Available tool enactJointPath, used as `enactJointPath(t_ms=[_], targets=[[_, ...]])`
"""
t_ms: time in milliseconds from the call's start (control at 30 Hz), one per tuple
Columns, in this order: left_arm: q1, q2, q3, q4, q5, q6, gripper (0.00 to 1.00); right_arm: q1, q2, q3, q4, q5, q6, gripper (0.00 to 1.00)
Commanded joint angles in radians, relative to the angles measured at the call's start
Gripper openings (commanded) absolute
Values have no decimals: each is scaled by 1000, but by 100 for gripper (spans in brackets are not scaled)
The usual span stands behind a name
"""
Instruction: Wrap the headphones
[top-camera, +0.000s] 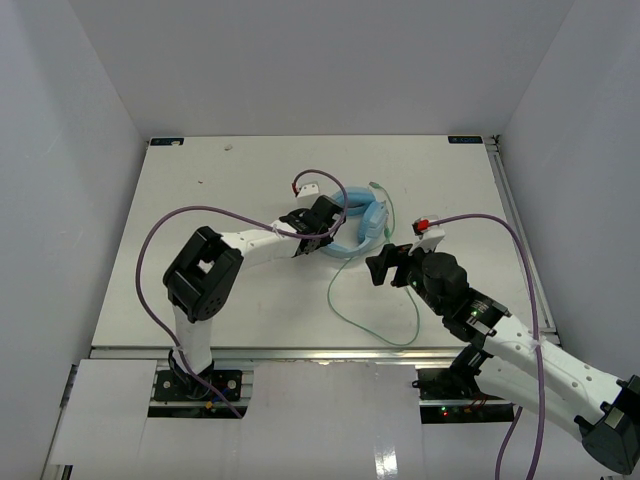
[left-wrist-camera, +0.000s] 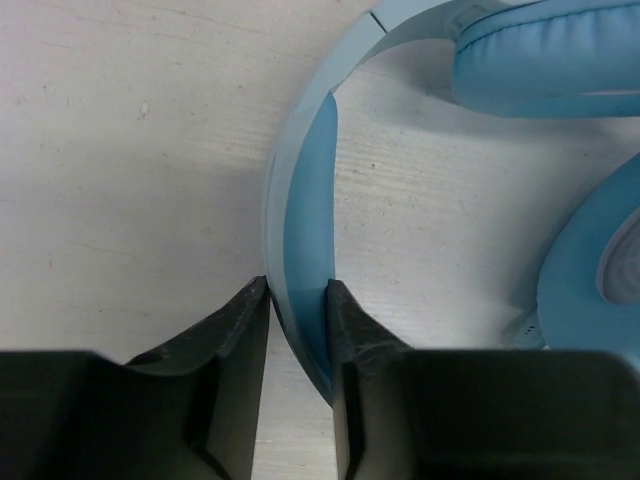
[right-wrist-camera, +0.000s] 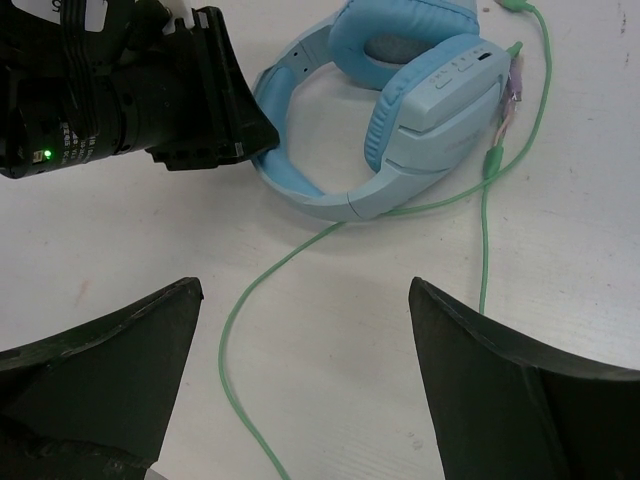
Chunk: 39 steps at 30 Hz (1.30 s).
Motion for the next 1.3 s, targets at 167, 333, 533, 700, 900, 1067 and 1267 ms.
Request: enactJointPath(t_ms=[167,333,533,700,900,1067,1267], targets=[[22,-63,-4,6,45,50,0,7,-29,-3,21,14,0,91],[24,-193,-66,-14,-39,89,0,7,-28,-3,21,16,0,91],[93,-365,-141,-1,-84,178,0,7,-26,0,21,9,0,91],[169,-421,-155,32,19,268,0,7,-26,-2,21,19,0,91],[179,-429,-161,28,71,273,0,7,-10,3,21,21,-4,91],[179,-593,-312,215,237,338,0,7,-2,6,34,-36,-46,91],[169,-806,-469,334,371,348,0,5,-12,43,78,-121,-149,92]])
